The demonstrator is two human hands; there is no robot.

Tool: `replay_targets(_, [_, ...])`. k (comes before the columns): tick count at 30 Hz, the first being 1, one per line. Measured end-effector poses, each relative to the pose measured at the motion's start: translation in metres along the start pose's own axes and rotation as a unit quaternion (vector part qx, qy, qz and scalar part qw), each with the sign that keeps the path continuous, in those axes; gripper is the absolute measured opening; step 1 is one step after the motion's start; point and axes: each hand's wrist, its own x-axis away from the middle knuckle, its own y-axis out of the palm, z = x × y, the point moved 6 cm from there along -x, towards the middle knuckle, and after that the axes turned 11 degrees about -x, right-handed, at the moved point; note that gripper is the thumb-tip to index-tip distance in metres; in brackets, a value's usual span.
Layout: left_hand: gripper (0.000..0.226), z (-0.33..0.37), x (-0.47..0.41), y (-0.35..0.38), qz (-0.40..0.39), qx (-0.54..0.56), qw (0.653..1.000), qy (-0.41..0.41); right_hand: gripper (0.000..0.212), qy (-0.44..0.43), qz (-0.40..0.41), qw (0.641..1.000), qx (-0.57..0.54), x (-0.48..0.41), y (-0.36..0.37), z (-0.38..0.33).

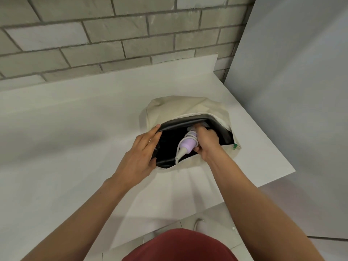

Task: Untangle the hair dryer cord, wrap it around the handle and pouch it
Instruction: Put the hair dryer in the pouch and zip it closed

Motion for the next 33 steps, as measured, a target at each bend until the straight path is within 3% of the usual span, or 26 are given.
replay_targets(4, [0.094, 0.003, 0.006, 0.010, -0.011, 0.022, 1.000, -0.011, 0.019, -0.014, 0.027, 0.998, 0.046, -0.013, 0.007, 0.006])
replay_targets(12, [0.092, -0.007, 0.005, 0.013, -0.014, 0.057, 0.997, -0.051, 0.036, -0.026, 0.029, 0.996, 0.080, -0.027, 0.016, 0.016])
replay_targets(16, [0.092, -0.010, 0.003, 0.012, -0.015, 0.053, 0.997, -0.055, 0.059, 0.016, -0.020, 0.998, 0.049, -0.015, 0.009, 0.020])
replay_targets(18, [0.092, -0.012, 0.002, 0.011, -0.013, 0.046, 0.997, -0.061, 0.067, -0.055, -0.023, 0.991, 0.124, -0.001, -0.001, 0.019])
replay_targets(19, [0.093, -0.012, 0.002, 0.011, -0.011, 0.043, 0.997, -0.063, 0.063, -0.142, -0.026, 0.968, 0.207, 0.008, -0.005, 0.015])
replay_targets(20, [0.094, -0.012, 0.002, 0.011, -0.010, 0.042, 0.997, -0.064, 0.056, -0.248, -0.036, 0.922, 0.295, 0.020, -0.006, 0.011])
replay_targets(22, [0.096, -0.011, 0.001, 0.010, -0.007, 0.043, 0.997, -0.067, 0.054, -0.425, -0.063, 0.796, 0.425, 0.045, -0.001, 0.008])
replay_targets(23, [0.097, -0.011, 0.001, 0.010, -0.007, 0.042, 0.997, -0.068, 0.056, -0.468, -0.076, 0.745, 0.469, 0.052, 0.002, 0.010])
replay_targets(25, [0.099, -0.010, 0.001, 0.010, -0.009, 0.043, 0.997, -0.067, 0.054, -0.502, -0.093, 0.685, 0.520, 0.056, 0.007, 0.015])
replay_targets(28, [0.096, -0.012, 0.000, 0.010, -0.011, 0.039, 0.997, -0.068, 0.047, -0.523, -0.066, 0.640, 0.559, 0.053, 0.012, 0.020])
replay_targets(33, [0.093, -0.015, -0.003, 0.008, -0.016, 0.035, 0.997, -0.069, 0.053, -0.488, -0.021, 0.642, 0.592, 0.040, 0.021, 0.029])
